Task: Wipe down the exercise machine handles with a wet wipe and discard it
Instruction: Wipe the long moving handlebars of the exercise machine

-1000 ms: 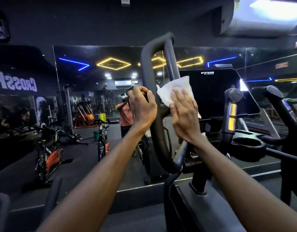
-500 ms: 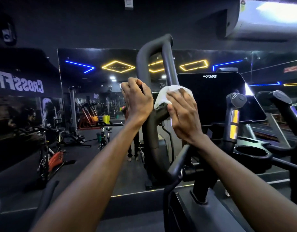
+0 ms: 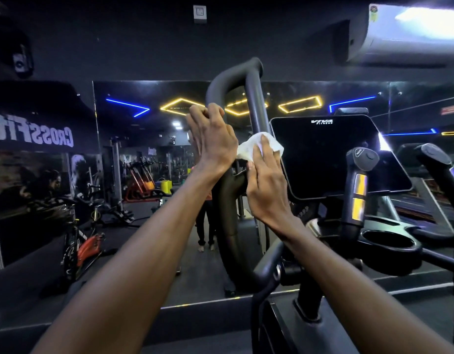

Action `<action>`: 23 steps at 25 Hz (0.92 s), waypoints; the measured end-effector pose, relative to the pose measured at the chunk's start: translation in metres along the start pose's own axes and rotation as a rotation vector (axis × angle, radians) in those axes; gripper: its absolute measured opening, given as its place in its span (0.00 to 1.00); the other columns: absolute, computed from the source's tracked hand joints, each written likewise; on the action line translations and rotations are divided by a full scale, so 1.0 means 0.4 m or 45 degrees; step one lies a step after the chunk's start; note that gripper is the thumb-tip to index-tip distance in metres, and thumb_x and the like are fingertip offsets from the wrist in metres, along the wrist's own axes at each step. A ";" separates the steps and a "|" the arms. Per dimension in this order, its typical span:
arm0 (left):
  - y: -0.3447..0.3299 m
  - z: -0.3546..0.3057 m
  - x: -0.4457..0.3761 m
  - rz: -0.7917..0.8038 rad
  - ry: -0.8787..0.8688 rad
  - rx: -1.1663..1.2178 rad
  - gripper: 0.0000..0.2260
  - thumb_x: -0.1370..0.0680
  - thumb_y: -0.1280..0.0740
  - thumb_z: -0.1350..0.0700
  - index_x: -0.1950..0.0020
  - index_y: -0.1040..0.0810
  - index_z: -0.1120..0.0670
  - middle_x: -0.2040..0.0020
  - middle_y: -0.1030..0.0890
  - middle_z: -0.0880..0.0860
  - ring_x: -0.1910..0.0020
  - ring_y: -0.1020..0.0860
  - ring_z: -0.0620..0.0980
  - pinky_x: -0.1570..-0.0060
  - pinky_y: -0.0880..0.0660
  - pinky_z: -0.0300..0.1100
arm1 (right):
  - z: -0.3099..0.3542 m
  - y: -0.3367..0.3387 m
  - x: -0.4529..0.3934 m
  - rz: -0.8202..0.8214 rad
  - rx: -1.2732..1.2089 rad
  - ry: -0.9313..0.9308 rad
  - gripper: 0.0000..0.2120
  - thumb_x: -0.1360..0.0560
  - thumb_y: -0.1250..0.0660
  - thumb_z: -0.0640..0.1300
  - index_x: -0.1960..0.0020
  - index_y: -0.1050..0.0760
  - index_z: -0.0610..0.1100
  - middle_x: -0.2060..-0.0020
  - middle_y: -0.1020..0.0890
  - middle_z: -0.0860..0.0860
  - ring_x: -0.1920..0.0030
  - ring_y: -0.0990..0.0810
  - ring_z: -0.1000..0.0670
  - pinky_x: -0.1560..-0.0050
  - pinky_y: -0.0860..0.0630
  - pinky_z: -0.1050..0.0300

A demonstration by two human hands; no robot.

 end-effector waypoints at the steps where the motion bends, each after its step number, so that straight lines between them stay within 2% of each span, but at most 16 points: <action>1: -0.004 -0.003 -0.007 0.011 -0.019 -0.035 0.12 0.25 0.42 0.64 0.43 0.27 0.57 0.41 0.31 0.59 0.44 0.34 0.53 0.52 0.32 0.42 | 0.003 0.005 -0.005 0.012 -0.003 0.012 0.23 0.16 0.46 0.41 0.23 0.39 0.35 0.20 0.44 0.42 0.20 0.47 0.42 0.21 0.48 0.46; 5: -0.019 -0.014 -0.047 0.043 -0.036 -0.098 0.13 0.26 0.42 0.65 0.43 0.29 0.56 0.41 0.32 0.58 0.43 0.33 0.54 0.48 0.29 0.46 | 0.000 0.041 -0.148 0.091 0.089 -0.027 0.25 0.17 0.46 0.39 0.21 0.43 0.40 0.20 0.47 0.44 0.22 0.42 0.42 0.26 0.39 0.47; 8: -0.030 -0.021 -0.066 0.055 -0.060 -0.118 0.12 0.26 0.41 0.64 0.44 0.30 0.56 0.40 0.33 0.58 0.42 0.34 0.55 0.47 0.29 0.49 | -0.008 0.033 -0.098 0.106 0.100 0.058 0.25 0.18 0.45 0.39 0.21 0.41 0.41 0.19 0.46 0.45 0.23 0.41 0.42 0.29 0.35 0.49; 10: -0.037 -0.025 -0.074 0.085 -0.060 -0.122 0.12 0.26 0.42 0.65 0.44 0.31 0.56 0.37 0.33 0.59 0.39 0.34 0.57 0.42 0.28 0.53 | -0.012 0.036 -0.093 0.118 0.108 0.083 0.25 0.18 0.45 0.39 0.21 0.41 0.40 0.20 0.46 0.45 0.26 0.36 0.42 0.34 0.32 0.52; 12: -0.051 -0.028 -0.090 0.185 -0.012 -0.110 0.14 0.26 0.43 0.67 0.42 0.31 0.56 0.31 0.37 0.63 0.31 0.37 0.63 0.35 0.32 0.59 | -0.005 0.044 -0.183 0.105 0.146 0.068 0.26 0.18 0.46 0.38 0.20 0.45 0.39 0.20 0.46 0.43 0.26 0.35 0.40 0.33 0.32 0.49; 14: -0.058 -0.029 -0.106 0.238 0.020 -0.118 0.15 0.25 0.43 0.67 0.39 0.32 0.57 0.28 0.39 0.66 0.29 0.40 0.67 0.32 0.34 0.60 | -0.006 0.049 -0.252 0.143 0.122 0.030 0.27 0.18 0.47 0.38 0.20 0.48 0.39 0.19 0.47 0.44 0.23 0.39 0.40 0.28 0.37 0.48; 16: -0.055 -0.025 -0.118 0.190 0.007 -0.156 0.14 0.25 0.41 0.66 0.40 0.30 0.57 0.30 0.37 0.63 0.32 0.37 0.64 0.35 0.31 0.58 | -0.026 0.043 -0.232 0.135 0.091 0.031 0.27 0.17 0.47 0.40 0.19 0.47 0.41 0.19 0.47 0.45 0.23 0.40 0.42 0.26 0.40 0.49; 19: -0.057 -0.022 -0.126 0.107 -0.048 -0.208 0.11 0.26 0.39 0.65 0.45 0.30 0.55 0.35 0.35 0.59 0.40 0.34 0.58 0.43 0.27 0.53 | -0.055 0.028 -0.164 0.101 0.049 0.055 0.26 0.17 0.45 0.42 0.20 0.45 0.43 0.19 0.47 0.44 0.23 0.39 0.41 0.25 0.39 0.48; 23: -0.075 -0.022 -0.158 0.139 -0.035 -0.212 0.12 0.27 0.36 0.63 0.44 0.30 0.54 0.36 0.37 0.58 0.39 0.35 0.58 0.46 0.29 0.50 | -0.027 0.035 -0.331 0.086 0.104 0.058 0.25 0.18 0.45 0.40 0.21 0.42 0.39 0.24 0.38 0.40 0.28 0.33 0.38 0.31 0.35 0.49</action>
Point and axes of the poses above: each hand's wrist, its own x-axis away from the middle knuckle, its own y-axis out of the back of the hand, z = x × y, the point moved 6 cm from there along -x, towards the middle knuckle
